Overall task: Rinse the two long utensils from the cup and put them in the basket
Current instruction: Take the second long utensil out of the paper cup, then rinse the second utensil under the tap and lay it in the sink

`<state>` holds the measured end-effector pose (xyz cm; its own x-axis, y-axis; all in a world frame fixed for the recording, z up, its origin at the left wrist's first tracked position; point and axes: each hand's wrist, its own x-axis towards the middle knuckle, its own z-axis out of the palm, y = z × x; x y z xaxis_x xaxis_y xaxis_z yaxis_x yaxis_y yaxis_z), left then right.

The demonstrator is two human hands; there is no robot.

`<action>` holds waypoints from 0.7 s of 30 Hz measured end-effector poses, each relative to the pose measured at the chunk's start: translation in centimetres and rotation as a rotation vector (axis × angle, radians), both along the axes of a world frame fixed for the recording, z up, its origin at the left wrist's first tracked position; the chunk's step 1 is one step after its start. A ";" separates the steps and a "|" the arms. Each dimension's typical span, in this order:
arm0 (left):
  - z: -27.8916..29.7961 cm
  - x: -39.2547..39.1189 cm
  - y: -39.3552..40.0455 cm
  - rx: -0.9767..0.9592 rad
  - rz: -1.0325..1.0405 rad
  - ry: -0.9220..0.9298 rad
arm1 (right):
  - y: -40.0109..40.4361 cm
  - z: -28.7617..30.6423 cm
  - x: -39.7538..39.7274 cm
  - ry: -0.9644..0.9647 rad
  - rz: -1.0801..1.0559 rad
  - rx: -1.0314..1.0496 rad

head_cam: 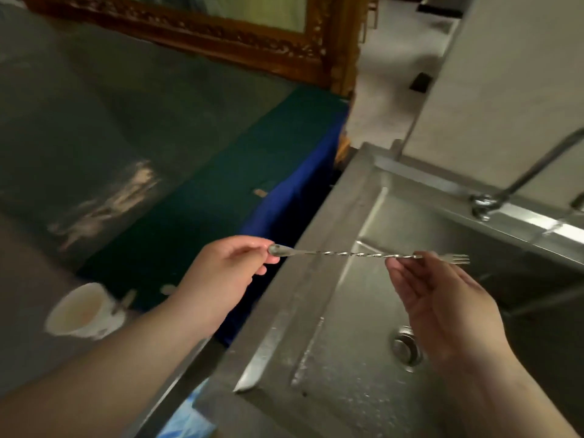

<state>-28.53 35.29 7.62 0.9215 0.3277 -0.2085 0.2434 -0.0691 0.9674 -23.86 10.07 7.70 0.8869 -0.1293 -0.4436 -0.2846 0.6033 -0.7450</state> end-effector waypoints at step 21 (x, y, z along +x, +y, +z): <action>-6.1 15.3 -31.3 -0.036 -0.371 0.036 | -28.5 -7.4 2.0 0.178 -0.507 0.289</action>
